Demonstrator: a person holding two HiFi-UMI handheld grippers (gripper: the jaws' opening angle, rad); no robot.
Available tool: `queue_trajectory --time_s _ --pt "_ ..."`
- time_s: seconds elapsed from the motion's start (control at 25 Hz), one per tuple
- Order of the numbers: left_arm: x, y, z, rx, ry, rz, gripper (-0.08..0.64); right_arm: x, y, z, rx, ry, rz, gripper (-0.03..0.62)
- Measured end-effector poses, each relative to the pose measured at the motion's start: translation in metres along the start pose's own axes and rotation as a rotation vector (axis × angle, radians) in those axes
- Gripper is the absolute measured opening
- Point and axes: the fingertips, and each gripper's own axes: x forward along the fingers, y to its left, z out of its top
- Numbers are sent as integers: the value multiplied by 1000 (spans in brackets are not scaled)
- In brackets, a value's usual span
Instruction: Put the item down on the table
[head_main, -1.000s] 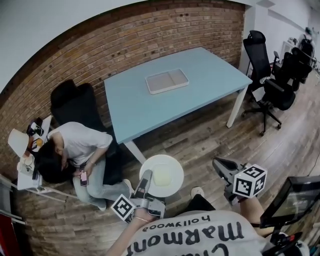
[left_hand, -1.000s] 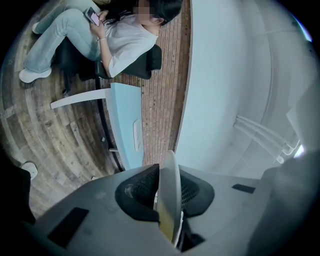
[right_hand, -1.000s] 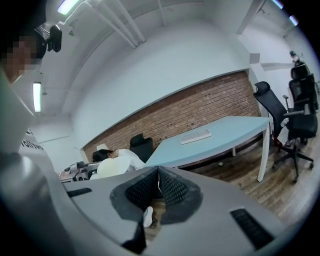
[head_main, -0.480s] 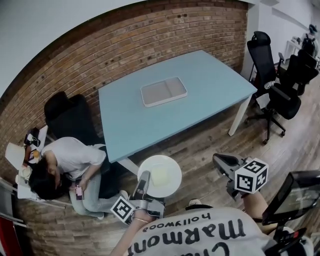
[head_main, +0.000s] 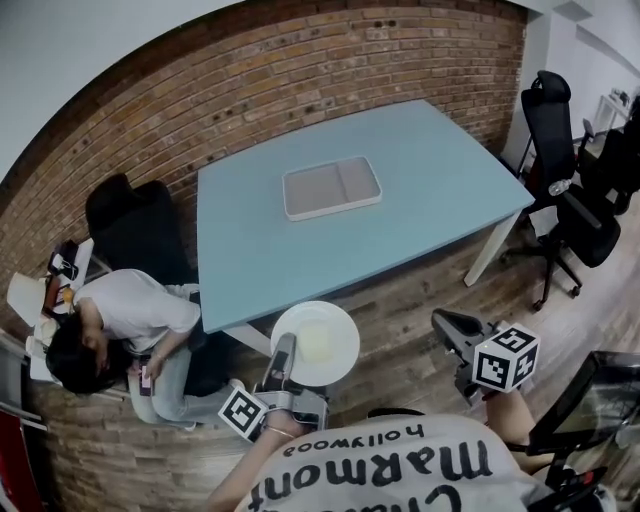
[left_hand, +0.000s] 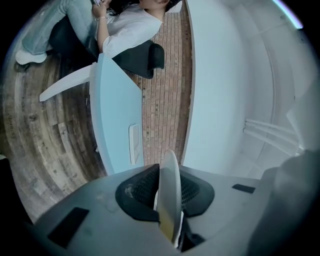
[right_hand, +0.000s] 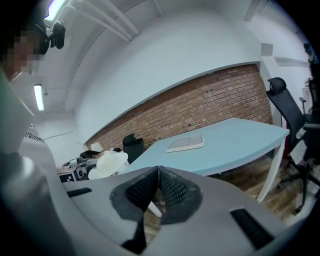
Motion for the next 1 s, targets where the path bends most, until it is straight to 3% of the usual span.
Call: queue_trajectory --time_s 0.36,1.0 --pt "34 15 -12 -8 -2 19 38 16 -39 -1 18 23 4 11" --pt "102 39 14 -42 30 56 38 63 -73 9 91 55 -38 11"
